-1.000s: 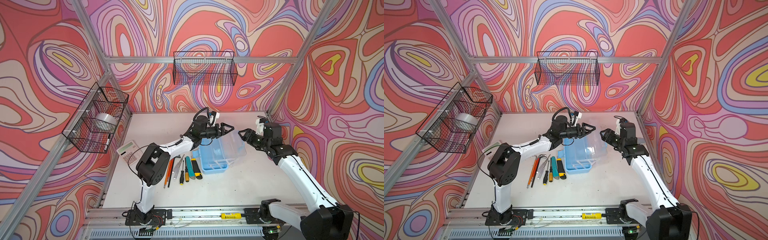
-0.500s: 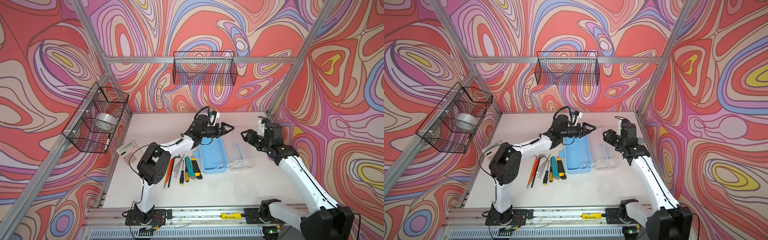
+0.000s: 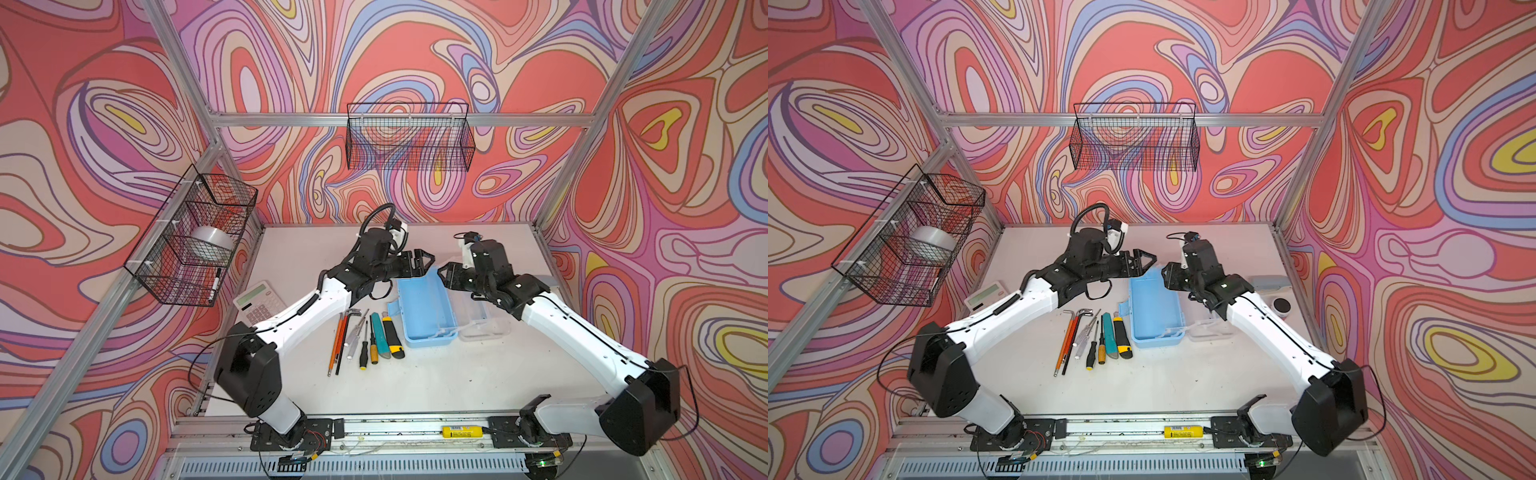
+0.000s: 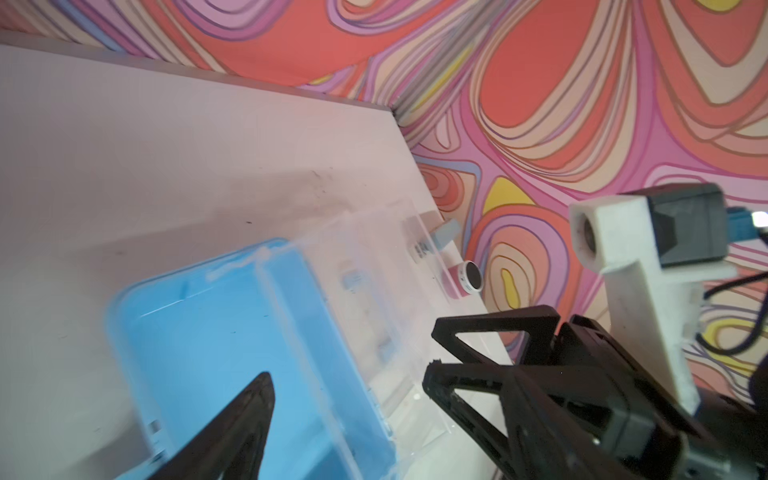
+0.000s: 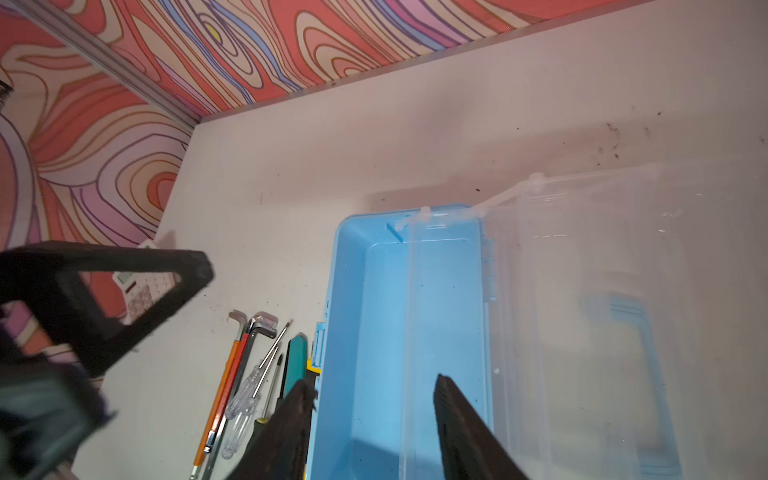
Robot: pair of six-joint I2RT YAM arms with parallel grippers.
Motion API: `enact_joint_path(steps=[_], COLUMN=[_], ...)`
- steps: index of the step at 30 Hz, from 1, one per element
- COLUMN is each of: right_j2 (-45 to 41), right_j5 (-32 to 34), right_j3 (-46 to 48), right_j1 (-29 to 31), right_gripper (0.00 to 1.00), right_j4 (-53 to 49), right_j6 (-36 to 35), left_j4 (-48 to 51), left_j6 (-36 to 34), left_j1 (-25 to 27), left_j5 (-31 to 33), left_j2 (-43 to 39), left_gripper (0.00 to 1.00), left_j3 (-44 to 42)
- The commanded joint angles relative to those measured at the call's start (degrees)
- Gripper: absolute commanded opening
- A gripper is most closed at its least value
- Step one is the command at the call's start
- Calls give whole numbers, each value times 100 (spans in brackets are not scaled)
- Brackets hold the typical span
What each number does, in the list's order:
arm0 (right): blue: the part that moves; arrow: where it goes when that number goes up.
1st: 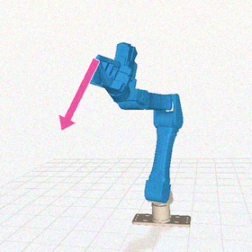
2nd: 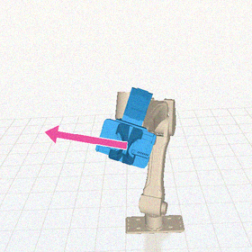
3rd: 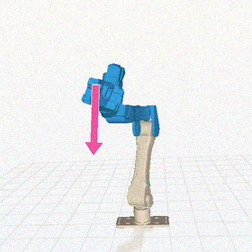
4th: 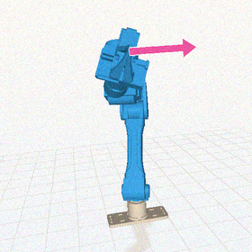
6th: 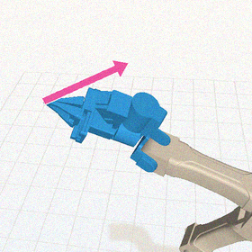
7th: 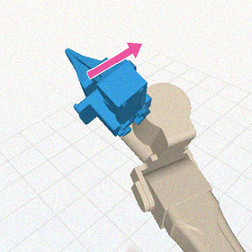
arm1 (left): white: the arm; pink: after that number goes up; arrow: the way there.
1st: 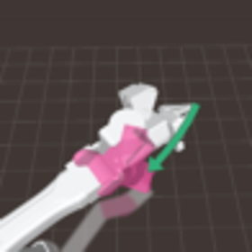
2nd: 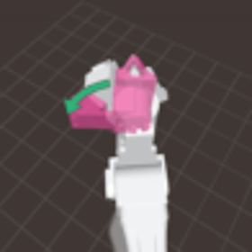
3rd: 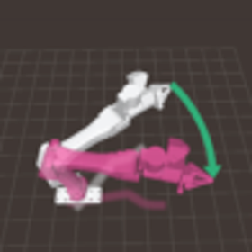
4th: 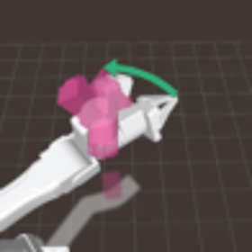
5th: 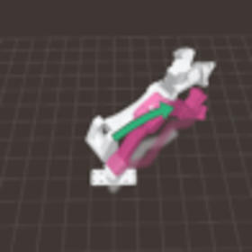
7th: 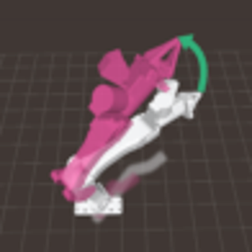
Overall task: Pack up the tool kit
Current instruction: 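Lower the left gripper and grasp the orange-handled hex key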
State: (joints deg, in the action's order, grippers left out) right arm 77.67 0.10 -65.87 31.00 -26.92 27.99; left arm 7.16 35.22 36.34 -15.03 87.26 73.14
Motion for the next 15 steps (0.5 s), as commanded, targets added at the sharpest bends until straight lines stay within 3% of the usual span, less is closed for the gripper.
enact_joint_path(steps=[1, 6, 11, 15], right_j2=[200, 353, 655, 899], right_j5=[822, 1082, 859, 640], right_j3=[-149, -156, -111, -62], right_j1=[582, 1219, 1390, 1400], right_gripper=[49, 48, 47, 45], right_j4=[-65, -51, 52, 244], right_j6=[-61, 139, 285, 361], left_j4=[1400, 2104, 2288, 2214], left_j6=[-485, -391, -374, -364], left_j1=[-45, -290, -649, -1281], left_j5=[1384, 2072, 2265, 2075], left_j2=[-593, -1467, -1809, -1757], left_gripper=[82, 76, 68, 56], left_j3=[-552, -1441, -2160, -2531])
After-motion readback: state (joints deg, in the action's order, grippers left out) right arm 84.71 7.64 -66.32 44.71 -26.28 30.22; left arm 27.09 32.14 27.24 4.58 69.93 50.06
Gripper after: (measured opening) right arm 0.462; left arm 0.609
